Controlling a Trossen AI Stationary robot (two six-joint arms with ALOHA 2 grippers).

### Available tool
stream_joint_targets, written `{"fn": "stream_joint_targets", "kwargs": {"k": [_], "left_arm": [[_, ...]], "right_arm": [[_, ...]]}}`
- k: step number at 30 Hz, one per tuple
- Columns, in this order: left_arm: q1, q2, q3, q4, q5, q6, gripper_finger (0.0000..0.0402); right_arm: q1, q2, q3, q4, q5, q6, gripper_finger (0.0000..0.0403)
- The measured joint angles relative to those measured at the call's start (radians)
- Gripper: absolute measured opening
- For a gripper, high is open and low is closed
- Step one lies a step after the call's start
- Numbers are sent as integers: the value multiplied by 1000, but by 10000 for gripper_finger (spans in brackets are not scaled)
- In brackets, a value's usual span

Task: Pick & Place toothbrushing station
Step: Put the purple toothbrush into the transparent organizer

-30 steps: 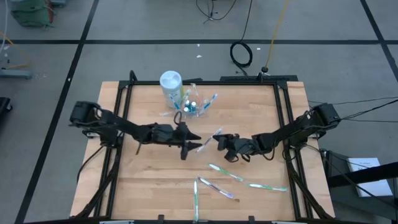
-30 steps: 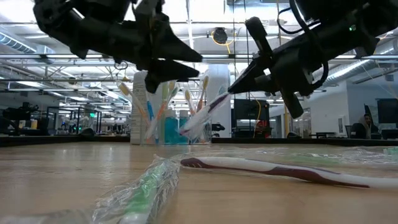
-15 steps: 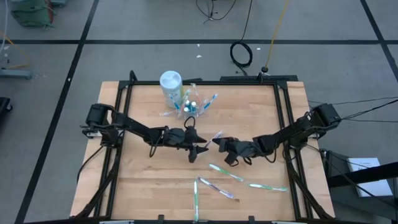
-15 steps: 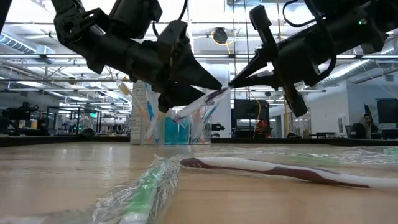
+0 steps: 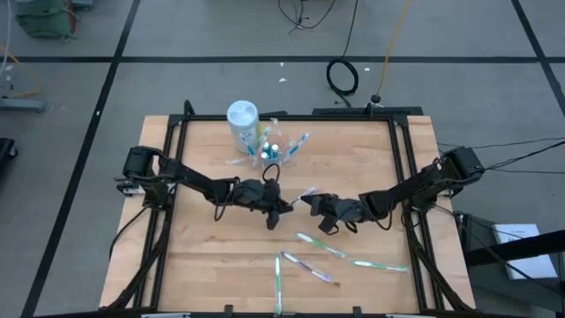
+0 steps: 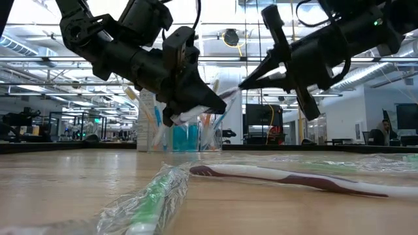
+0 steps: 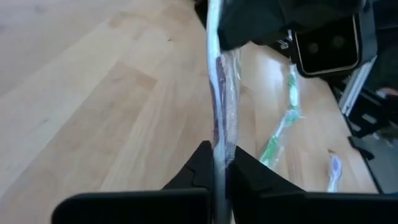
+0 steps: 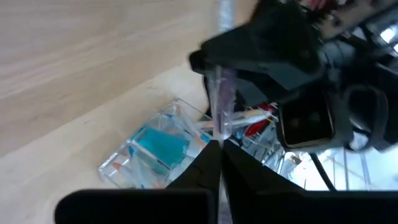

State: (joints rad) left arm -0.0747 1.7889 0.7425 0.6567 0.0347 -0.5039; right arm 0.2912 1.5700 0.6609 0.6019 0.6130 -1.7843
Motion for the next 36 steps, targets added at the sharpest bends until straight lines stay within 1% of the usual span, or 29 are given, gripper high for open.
{"fn": "stream_joint_targets", "kwargs": {"k": [1,3,6,8,12,14,18,21,23,26,28,29,30,33,35,36], "left_arm": [[4,0,0,-6,0,-11,14],[10,0,0,-11,2,-24,25],[15,-1,1,-4,1,-26,44],[15,-1,1,-5,0,-14,42],[18,-1,1,3,-32,5,14],[27,-1,1,5,-46,4,13],[52,-1,2,4,-62,4,27],[65,-10,2,6,-53,16,15],[70,-20,2,19,-54,60,12],[71,-45,2,60,-68,120,19],[71,-80,2,49,-75,151,21],[71,-94,2,55,-83,172,18],[71,-111,2,55,-96,194,13],[70,-162,2,59,-163,258,11],[71,-192,2,62,-211,296,16],[71,-206,2,56,-225,310,19]], "right_arm": [[-2,0,0,-6,-18,-5,7],[-2,0,0,-3,-36,14,16],[-2,1,0,-1,-46,123,32],[-2,1,0,-1,-42,230,43],[-2,1,0,0,-41,426,70],[3,1,0,0,-38,502,82],[32,-12,-1,27,-11,622,96],[60,-51,-2,27,10,645,100],[67,-88,-1,38,28,679,99],[40,-160,-2,21,35,839,96],[0,-208,-2,8,-19,976,94],[-24,-230,-5,13,-72,1057,92],[-52,-245,-8,20,-144,1145,92],[-138,-266,-13,28,-412,1393,91],[-180,-266,-14,32,-535,1525,91],[-195,-264,-14,39,-568,1573,91]]}}
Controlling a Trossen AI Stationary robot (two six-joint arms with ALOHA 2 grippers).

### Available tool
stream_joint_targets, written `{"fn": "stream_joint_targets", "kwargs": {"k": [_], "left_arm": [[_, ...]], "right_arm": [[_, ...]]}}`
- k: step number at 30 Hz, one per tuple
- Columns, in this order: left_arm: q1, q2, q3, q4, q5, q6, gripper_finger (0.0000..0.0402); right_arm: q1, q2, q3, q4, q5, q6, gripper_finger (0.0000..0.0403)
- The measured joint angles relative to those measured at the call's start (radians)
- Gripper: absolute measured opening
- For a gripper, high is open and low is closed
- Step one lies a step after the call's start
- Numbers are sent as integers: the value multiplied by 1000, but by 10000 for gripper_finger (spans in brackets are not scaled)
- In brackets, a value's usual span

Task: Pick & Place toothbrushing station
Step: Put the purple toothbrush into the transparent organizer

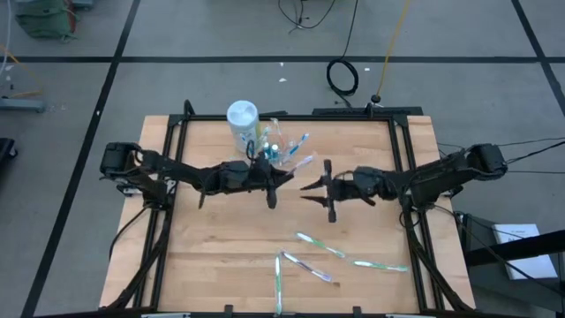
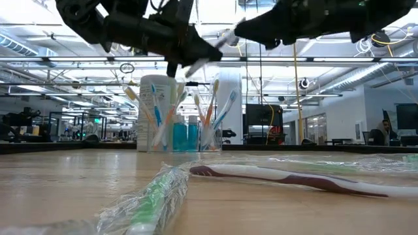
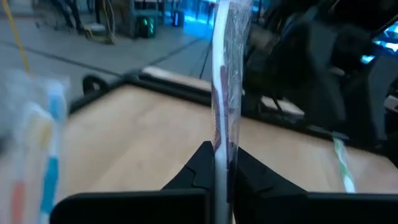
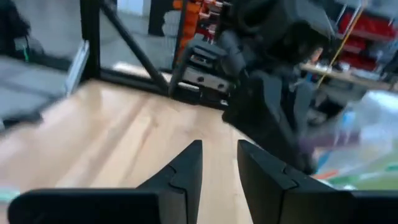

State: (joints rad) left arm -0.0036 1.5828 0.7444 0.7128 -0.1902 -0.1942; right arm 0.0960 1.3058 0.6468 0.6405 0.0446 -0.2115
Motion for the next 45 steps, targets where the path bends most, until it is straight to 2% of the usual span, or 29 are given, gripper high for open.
{"fn": "stream_joint_targets", "kwargs": {"k": [4,7,9,15,22,28,31,45], "left_arm": [[-6,-23,0,2,4,32,12],[-17,-23,0,0,10,69,11],[-25,-23,0,0,9,78,15],[-32,-24,0,4,6,60,12],[-37,-24,0,22,6,68,17],[-56,-23,-1,53,-8,115,11],[-63,-24,-1,63,-16,122,11],[-63,-24,-1,58,-21,137,12]], "right_arm": [[-44,15,-1,-2,-2,89,91],[-68,12,-1,20,91,141,91],[-80,12,-1,32,112,155,91],[-90,12,-1,140,-21,148,91],[-99,13,-1,194,-17,148,91],[-110,12,0,190,-21,228,91],[-112,13,0,183,-20,216,94],[-114,13,0,258,-20,204,164]]}}
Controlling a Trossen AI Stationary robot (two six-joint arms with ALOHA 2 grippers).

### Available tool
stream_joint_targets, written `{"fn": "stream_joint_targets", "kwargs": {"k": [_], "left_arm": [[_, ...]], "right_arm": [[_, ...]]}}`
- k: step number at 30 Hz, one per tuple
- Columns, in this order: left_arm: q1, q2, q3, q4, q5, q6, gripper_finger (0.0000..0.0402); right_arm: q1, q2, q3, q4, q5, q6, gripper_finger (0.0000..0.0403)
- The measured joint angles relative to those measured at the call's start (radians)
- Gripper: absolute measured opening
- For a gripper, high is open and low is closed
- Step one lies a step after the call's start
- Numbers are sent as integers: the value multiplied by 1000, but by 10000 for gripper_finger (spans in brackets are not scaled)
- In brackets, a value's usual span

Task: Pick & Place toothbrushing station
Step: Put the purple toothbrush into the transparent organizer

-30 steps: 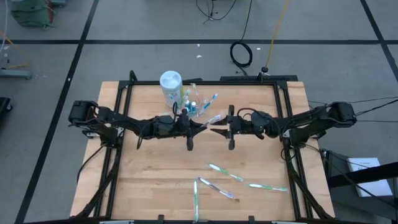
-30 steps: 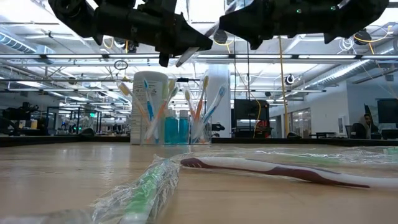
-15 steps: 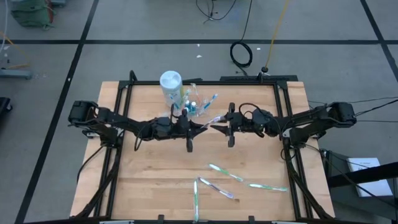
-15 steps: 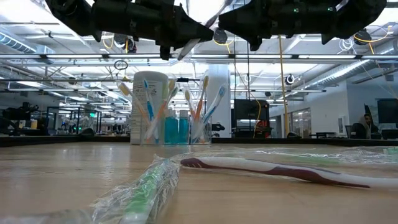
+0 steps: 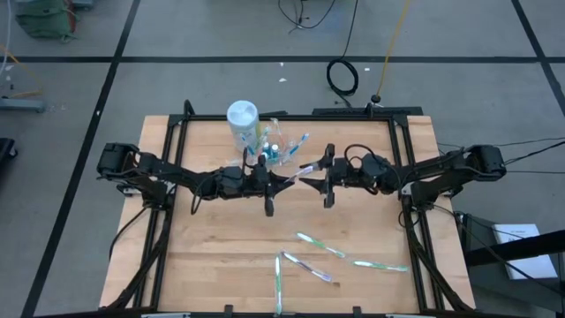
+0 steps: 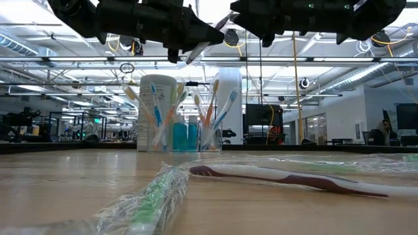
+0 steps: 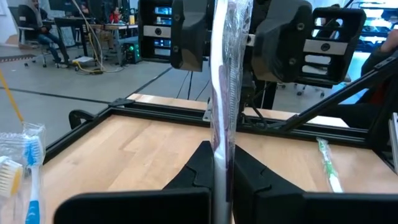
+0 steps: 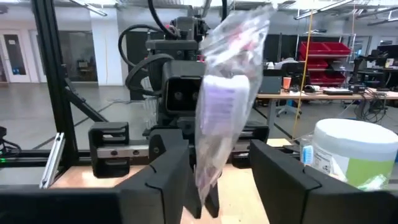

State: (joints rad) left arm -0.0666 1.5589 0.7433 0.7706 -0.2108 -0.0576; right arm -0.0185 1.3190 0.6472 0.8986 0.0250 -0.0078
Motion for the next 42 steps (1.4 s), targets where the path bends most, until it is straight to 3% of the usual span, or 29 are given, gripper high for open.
{"fn": "stream_joint_targets", "kwargs": {"k": [6,11,22,29,36,42], "left_arm": [[0,0,0,-11,0,-3,21],[0,1,0,-12,0,-2,20],[-1,1,0,-22,-1,-7,75],[-1,1,0,-116,-1,-15,126],[-1,-40,0,-230,-126,-24,178],[0,-106,1,-330,-158,-25,180]], "right_arm": [[-1,0,0,9,0,-5,154],[-1,0,0,9,-1,-6,110],[-1,0,0,-16,-1,-16,12],[-1,0,0,-135,3,-36,15],[-1,-9,2,-204,216,-121,9],[-53,-10,127,-356,289,-214,9]]}}
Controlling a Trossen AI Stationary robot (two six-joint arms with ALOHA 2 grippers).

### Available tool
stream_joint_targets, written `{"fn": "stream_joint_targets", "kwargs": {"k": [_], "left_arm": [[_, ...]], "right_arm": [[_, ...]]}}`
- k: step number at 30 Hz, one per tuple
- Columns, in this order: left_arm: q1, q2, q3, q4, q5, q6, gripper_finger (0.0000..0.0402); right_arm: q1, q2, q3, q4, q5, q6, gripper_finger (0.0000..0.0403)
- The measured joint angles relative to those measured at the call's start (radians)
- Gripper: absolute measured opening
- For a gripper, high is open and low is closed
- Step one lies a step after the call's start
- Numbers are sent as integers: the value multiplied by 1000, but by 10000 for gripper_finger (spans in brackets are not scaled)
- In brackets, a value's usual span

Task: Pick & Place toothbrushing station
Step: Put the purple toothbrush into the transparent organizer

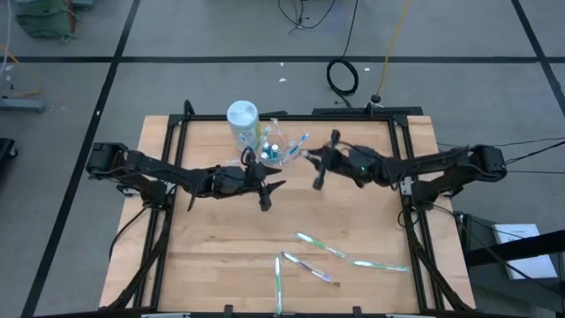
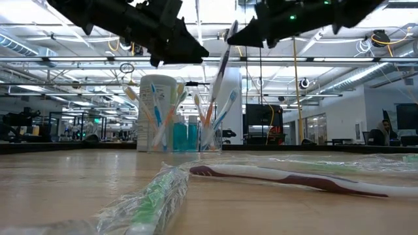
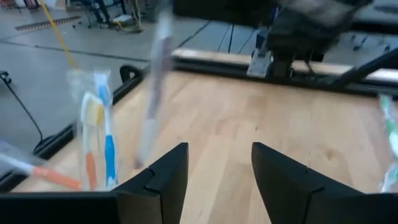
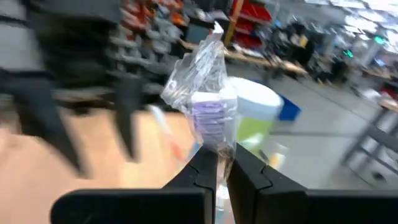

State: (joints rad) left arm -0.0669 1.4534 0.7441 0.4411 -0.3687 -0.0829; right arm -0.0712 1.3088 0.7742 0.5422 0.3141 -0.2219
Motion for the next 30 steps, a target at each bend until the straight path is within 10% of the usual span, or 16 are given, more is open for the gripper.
{"fn": "stream_joint_targets", "kwargs": {"k": [30], "left_arm": [[14,-1,0,4,2,14,163]], "right_arm": [[-244,362,68,11,-106,152,48]]}}
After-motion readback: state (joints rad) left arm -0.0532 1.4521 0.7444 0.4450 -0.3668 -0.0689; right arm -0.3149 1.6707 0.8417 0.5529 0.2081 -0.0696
